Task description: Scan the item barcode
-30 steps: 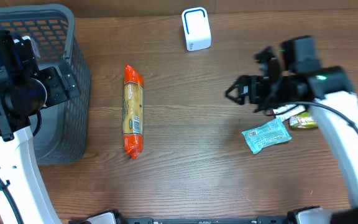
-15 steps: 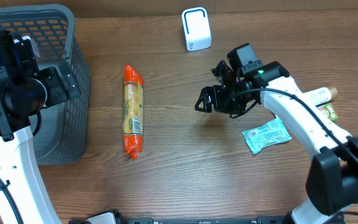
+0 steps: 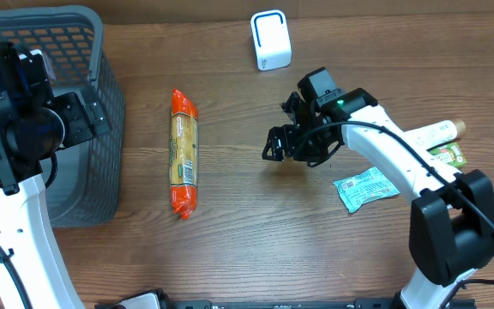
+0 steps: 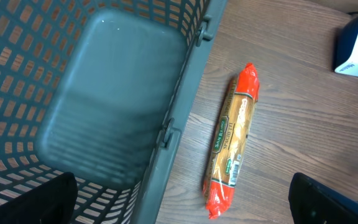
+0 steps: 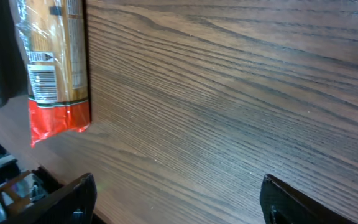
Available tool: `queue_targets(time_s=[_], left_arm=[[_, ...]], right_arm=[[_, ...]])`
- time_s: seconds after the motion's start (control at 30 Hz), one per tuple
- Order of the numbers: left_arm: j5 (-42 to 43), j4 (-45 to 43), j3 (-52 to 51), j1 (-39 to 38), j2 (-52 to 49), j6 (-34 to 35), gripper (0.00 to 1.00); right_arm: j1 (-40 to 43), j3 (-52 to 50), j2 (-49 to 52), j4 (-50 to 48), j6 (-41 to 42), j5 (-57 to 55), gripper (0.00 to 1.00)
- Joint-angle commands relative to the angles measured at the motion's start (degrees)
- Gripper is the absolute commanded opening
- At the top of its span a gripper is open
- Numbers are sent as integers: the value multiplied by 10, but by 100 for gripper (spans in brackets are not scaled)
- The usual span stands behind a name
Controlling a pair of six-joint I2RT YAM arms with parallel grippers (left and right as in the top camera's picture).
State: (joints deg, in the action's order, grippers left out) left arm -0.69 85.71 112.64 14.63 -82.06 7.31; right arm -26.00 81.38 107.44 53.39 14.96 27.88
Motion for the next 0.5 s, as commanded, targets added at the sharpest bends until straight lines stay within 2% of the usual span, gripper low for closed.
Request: queue_targets(time_s=[0.0, 0.3, 0.47], left_arm=[[3, -2, 0, 0, -2, 4, 100], [3, -2, 0, 0, -2, 4, 100], [3, -2, -1, 0, -2, 4, 100]], right_arm=[[-4, -1, 1, -4, 1, -18, 85], [-6, -4, 1, -6, 1, -27, 84], [-6, -31, 1, 9, 3, -76, 84]])
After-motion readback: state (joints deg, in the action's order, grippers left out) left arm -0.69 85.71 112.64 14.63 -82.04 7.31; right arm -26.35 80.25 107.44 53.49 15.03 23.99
